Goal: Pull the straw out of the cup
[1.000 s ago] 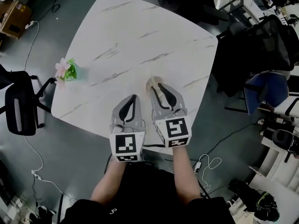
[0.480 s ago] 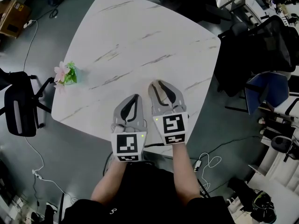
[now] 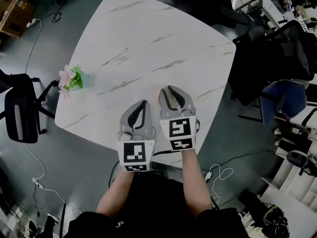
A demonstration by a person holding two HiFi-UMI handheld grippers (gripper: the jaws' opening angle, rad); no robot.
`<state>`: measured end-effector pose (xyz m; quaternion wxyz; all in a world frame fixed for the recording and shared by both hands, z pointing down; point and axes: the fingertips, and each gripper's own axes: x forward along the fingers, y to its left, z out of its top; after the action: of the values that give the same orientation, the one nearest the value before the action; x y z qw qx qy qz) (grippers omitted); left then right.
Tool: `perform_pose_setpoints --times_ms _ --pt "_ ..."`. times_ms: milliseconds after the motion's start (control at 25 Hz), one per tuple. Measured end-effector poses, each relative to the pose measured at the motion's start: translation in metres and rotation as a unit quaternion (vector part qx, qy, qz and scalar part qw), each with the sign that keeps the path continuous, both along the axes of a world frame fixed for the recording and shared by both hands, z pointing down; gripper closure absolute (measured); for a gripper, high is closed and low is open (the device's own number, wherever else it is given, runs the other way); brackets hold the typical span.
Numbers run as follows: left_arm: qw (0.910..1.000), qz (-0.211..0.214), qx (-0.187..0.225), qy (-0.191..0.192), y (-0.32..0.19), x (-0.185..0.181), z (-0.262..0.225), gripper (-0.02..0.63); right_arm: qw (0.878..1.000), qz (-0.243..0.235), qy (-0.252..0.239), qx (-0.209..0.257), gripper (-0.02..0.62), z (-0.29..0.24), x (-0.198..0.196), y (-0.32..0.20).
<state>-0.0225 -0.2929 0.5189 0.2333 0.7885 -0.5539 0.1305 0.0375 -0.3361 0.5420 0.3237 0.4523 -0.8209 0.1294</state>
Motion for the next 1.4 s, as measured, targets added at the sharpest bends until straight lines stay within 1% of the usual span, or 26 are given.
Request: perform_pose_setpoints --times_ms 400,640,880,1040,1240,1400 --pt "1.0 -0.009 0.0 -0.002 -0.001 -0.005 0.0 0.604 1.0 -0.004 0.017 -0.008 0.538 0.007 -0.002 -0.002" --pt "0.9999 -0.011 0.009 -0.007 -0.001 -0.008 -0.008 0.604 1.0 0.007 0.005 0.0 0.544 0.003 0.0 -0.003" --pt "0.9995 -0.011 0.027 -0.01 0.001 -0.007 -0.024 0.604 0.998 0.022 -0.041 0.038 0.545 -0.025 0.003 0.002" --pt "0.9989 -0.006 0.043 -0.014 0.005 -0.002 -0.038 0.604 0.995 0.044 -0.071 0.062 0.545 -0.044 0.015 0.011" --pt "0.9976 0.001 0.066 -0.021 0.01 0.004 -0.058 0.604 0.986 0.063 -0.108 0.11 0.545 -0.077 0.031 0.018" --pt "0.9963 0.008 0.08 -0.028 0.017 0.01 -0.072 0.604 0.977 0.072 -0.138 0.149 0.545 -0.109 0.038 0.022"
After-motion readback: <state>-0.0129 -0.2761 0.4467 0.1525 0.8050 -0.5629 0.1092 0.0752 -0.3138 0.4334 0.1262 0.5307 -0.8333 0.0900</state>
